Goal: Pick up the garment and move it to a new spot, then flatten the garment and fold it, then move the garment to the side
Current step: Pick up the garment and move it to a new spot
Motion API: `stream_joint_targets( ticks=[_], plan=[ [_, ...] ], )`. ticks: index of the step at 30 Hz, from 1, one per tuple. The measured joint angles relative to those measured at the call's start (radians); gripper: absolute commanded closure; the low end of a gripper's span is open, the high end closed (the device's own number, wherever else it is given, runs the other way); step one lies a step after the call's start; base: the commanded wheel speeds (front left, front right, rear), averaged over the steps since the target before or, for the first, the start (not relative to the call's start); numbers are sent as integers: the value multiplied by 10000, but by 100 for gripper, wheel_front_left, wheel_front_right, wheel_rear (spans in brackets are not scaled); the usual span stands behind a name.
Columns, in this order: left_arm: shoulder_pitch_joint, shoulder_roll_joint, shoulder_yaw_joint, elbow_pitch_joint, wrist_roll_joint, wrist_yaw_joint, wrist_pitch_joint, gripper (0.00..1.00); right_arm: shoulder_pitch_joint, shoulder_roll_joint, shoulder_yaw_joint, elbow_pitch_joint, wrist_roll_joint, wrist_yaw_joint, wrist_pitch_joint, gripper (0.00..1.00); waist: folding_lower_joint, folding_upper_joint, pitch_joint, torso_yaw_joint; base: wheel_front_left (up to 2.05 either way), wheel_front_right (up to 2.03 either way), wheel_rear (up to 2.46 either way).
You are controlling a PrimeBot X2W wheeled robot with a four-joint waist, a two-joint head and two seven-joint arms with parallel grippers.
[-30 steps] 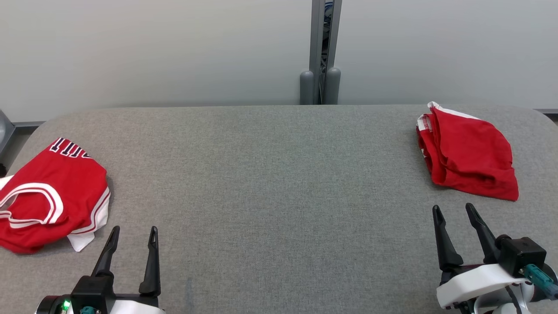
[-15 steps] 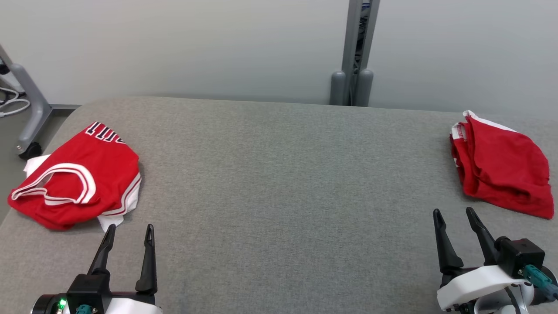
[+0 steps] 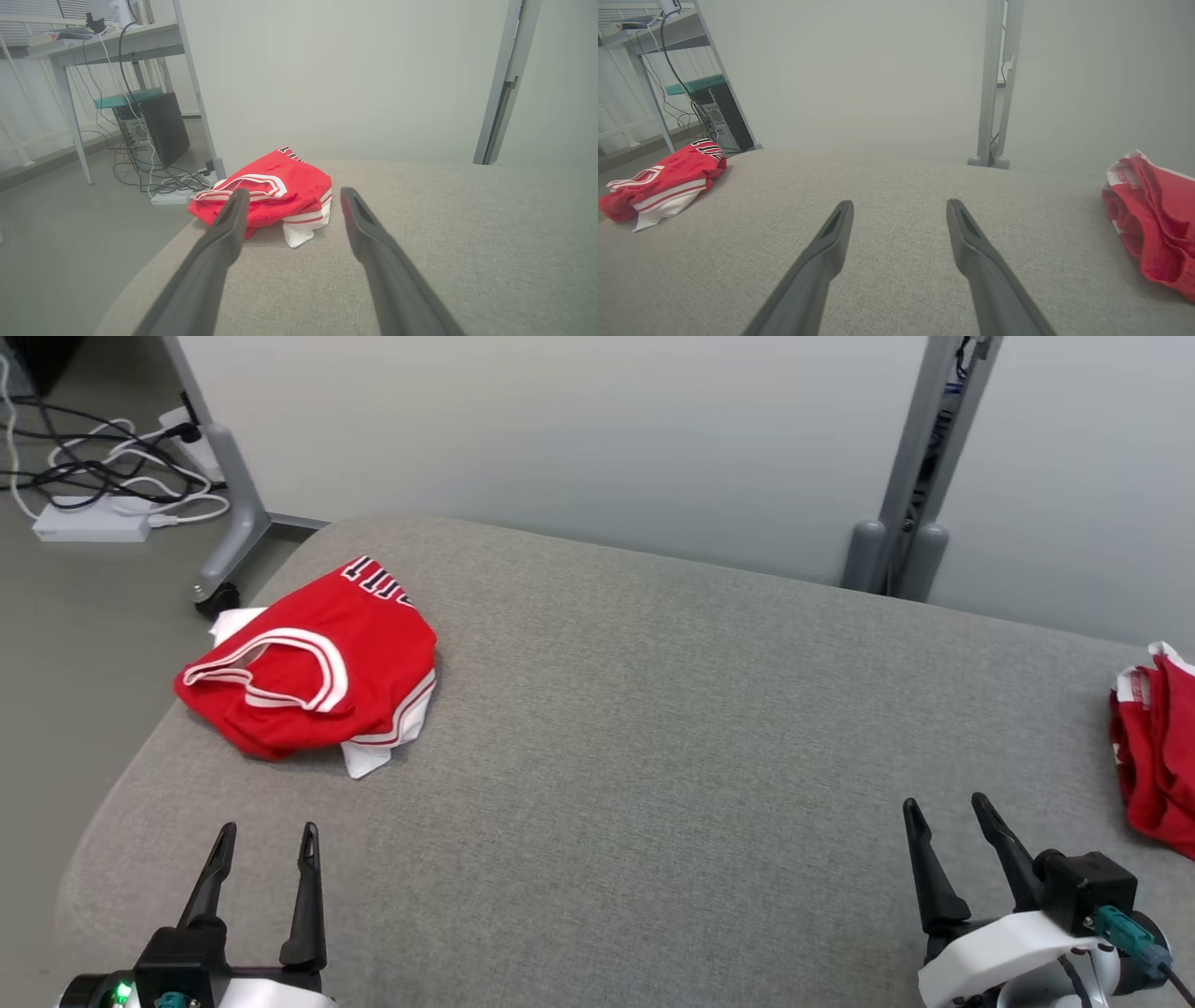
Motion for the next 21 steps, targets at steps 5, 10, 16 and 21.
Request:
stream_joint_targets(
  ticks=[5,10,16,21],
  plan=[
    [31,56,-27,-15,-8,21,0,0,-8,-6,219,115,109,0,23,0,0,0,-108,594,0,0,0],
    [58,107,-50,-31,-21,67,2,0,-45,-27,416,282,255,0,-27,0,0,0,-190,1108,0,0,0],
    [95,173,-148,-111,-21,77,79,0,-98,-33,625,430,345,0,-67,0,0,0,-283,1591,0,0,0],
    [96,268,-136,-153,-88,75,134,0,-171,-31,717,531,355,0,-130,0,0,0,-324,1836,0,0,0]
  ],
)
